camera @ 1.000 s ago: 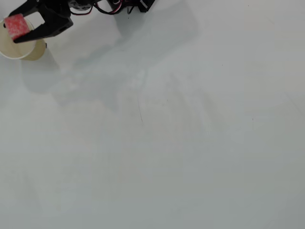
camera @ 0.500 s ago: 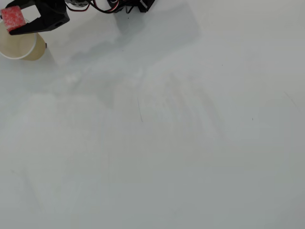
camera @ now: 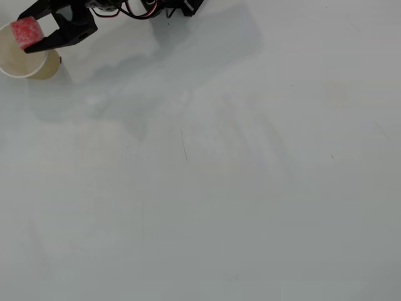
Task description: Pick up the cube and drop it in the cup.
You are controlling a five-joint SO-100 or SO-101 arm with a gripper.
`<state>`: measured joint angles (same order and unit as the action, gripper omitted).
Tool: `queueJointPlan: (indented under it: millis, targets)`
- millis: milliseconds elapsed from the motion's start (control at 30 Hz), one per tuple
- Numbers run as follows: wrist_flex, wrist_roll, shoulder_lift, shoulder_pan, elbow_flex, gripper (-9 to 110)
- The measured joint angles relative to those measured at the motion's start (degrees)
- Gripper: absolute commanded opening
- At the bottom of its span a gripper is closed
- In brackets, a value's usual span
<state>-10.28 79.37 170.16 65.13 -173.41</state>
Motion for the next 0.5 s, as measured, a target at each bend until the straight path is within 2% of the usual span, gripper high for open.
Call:
queueJointPlan:
  millis: [500]
  targets:
    - [-3.7,0.0,-0.5,0.1,0.0,0]
